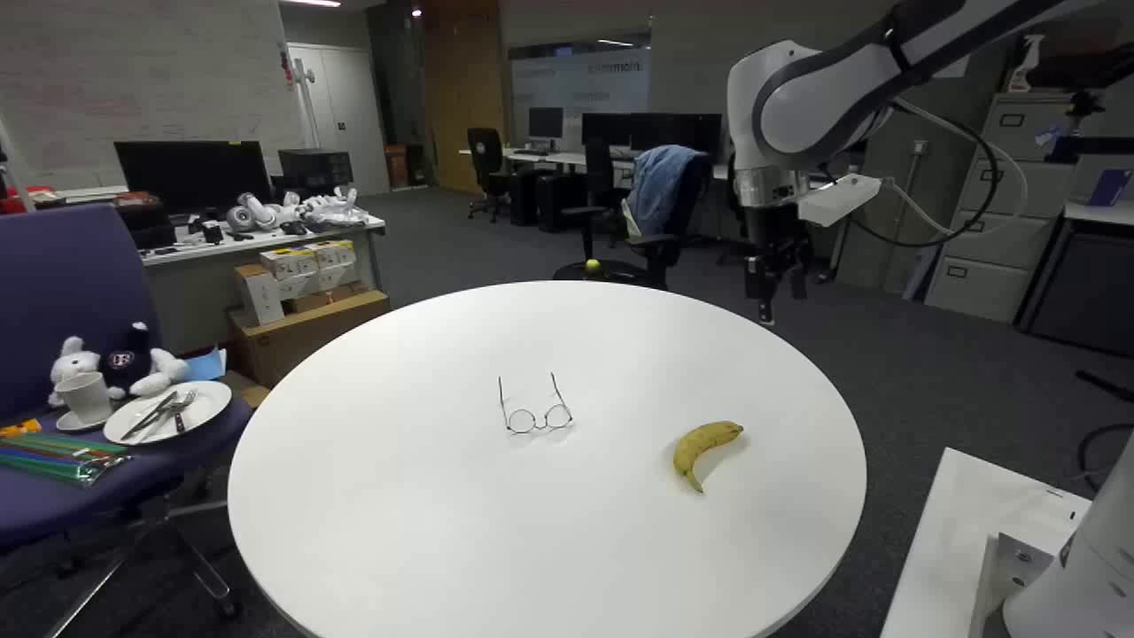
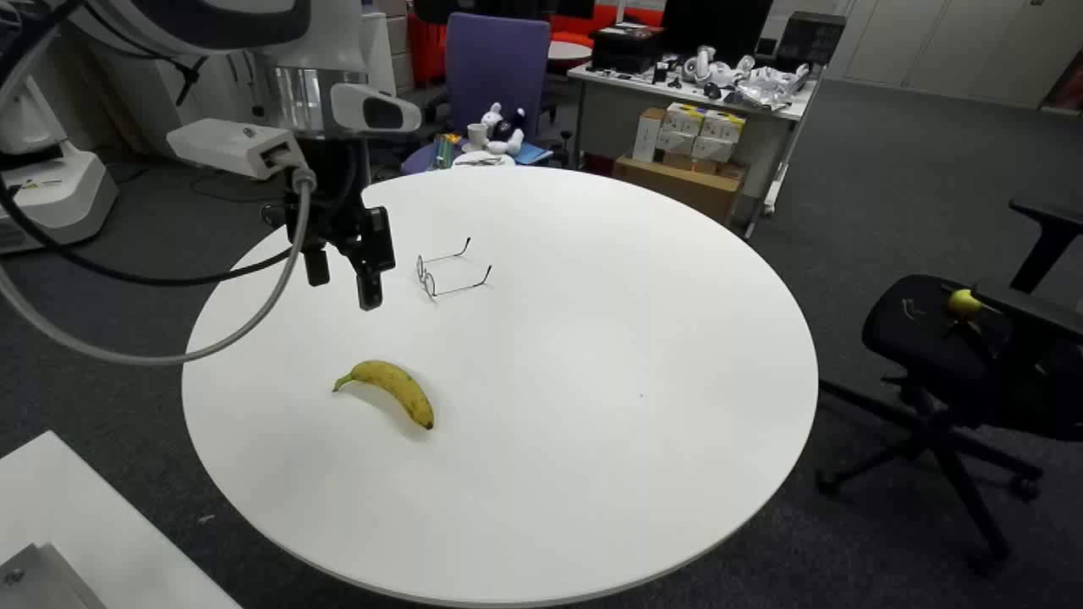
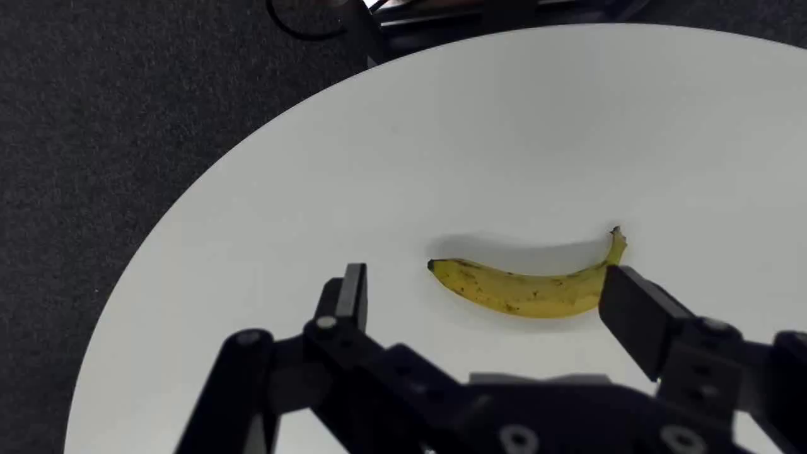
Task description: Move the banana slightly to the right
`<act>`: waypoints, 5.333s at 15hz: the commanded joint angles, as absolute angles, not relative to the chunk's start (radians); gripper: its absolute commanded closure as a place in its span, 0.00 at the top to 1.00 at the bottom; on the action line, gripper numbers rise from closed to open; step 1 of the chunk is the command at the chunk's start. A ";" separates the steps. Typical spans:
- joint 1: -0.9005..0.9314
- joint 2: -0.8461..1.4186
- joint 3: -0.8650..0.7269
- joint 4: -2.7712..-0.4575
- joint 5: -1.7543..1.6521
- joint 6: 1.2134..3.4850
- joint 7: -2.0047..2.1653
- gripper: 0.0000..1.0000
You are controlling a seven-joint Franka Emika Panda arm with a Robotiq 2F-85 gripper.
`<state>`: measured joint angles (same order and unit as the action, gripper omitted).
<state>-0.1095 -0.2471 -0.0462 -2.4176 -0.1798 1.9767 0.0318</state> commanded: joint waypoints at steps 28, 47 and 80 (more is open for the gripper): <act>-0.128 -0.089 -0.112 -2.292 0.326 2.015 0.622 1.00; -0.030 0.233 -0.108 -2.361 0.145 2.484 1.214 1.00; 0.026 0.457 -0.117 -2.310 0.170 2.551 1.118 1.00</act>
